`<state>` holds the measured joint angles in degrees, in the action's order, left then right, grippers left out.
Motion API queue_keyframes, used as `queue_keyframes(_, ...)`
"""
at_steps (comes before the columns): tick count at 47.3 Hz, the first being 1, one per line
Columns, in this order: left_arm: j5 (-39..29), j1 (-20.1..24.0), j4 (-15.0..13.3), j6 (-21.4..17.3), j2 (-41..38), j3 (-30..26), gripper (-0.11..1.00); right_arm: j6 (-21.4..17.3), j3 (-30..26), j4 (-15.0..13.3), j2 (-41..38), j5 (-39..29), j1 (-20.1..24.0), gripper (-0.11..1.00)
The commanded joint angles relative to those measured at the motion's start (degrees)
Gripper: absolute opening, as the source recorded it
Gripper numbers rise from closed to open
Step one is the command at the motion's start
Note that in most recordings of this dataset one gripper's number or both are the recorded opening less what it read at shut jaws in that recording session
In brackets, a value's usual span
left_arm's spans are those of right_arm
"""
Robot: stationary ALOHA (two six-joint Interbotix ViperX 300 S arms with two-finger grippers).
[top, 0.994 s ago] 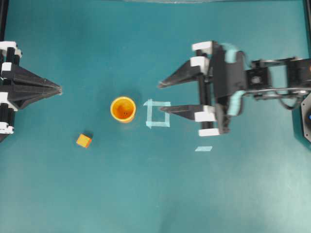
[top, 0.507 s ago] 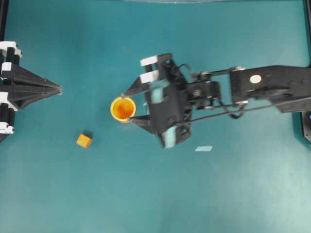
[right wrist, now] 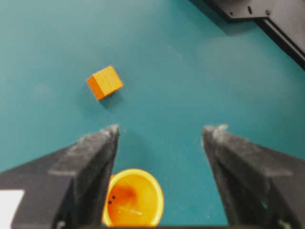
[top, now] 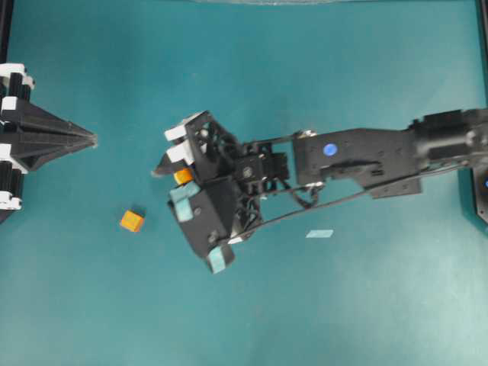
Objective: Lift the orange block with right arm.
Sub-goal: 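Lower the open right gripper down around the orange cube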
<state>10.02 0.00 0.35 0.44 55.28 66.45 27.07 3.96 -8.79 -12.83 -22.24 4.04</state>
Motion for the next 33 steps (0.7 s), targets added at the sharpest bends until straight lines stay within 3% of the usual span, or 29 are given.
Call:
queue_keyframes(1, 0.7, 0.09, 0.18, 0.09, -0.53, -1.85, 0.0, 1.05, -2.37, -0.09, -0.18, -0.26, 0.44, 0.67)
queue_keyframes(10, 0.7, 0.0, 0.09, 0.09, -0.53, -1.85, 0.0, 2.81, -4.48, 0.44, -3.96, -1.23, 1.14, 0.67)
queue_keyframes(33, 0.7, 0.0, 0.18, 0.09, -0.53, -1.85, 0.0, 2.81, -14.06, 1.58, -13.45, -0.97, 1.67, 0.68)
